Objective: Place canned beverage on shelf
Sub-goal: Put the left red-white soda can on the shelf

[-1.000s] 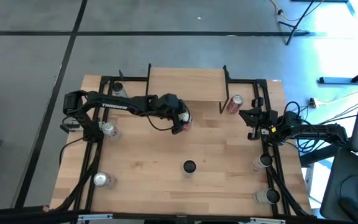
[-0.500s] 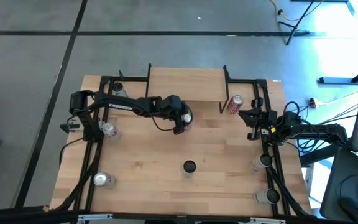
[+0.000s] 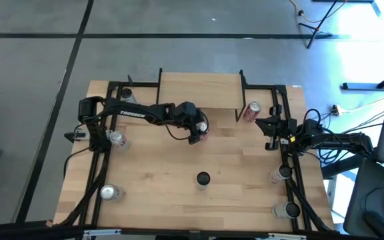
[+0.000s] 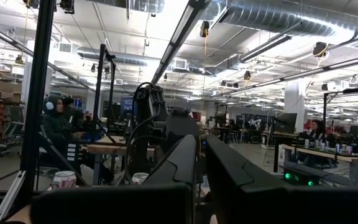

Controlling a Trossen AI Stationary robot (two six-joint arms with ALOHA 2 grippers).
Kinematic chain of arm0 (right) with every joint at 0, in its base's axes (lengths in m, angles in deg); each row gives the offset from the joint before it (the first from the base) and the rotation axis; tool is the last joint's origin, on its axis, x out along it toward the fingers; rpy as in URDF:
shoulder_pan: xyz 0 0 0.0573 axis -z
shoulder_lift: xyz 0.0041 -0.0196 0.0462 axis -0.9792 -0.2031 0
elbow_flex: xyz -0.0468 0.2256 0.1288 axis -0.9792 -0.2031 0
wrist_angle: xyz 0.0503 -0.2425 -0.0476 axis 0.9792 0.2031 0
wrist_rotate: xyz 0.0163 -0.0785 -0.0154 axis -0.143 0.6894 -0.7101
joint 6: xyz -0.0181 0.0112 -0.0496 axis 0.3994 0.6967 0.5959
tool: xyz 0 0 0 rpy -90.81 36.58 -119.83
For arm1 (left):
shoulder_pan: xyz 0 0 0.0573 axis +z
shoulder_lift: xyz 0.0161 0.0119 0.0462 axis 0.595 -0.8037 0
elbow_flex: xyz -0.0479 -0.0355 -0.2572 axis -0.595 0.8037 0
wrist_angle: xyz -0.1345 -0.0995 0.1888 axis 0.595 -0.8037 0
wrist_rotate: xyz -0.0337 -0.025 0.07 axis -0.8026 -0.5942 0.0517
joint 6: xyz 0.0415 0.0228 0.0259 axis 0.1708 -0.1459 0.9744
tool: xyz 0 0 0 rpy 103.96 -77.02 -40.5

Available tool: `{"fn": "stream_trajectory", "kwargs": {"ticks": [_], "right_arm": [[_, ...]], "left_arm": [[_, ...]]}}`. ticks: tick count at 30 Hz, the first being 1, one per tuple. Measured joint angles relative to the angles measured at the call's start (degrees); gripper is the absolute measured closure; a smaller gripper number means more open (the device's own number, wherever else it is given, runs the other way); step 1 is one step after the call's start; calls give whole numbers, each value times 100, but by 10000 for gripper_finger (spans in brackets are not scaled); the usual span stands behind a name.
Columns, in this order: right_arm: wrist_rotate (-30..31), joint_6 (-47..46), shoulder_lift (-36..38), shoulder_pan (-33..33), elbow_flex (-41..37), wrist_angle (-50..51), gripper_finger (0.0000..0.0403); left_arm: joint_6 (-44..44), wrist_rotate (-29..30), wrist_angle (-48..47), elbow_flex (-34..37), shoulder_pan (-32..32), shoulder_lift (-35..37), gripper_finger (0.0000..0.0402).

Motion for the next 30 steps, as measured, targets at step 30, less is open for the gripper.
{"fn": "stream_trajectory", "kwargs": {"ticks": [30], "right_arm": [[2,0,0,0,0,44,375]], "left_arm": [[-165,348,14,31,-160,-35,73]]}}
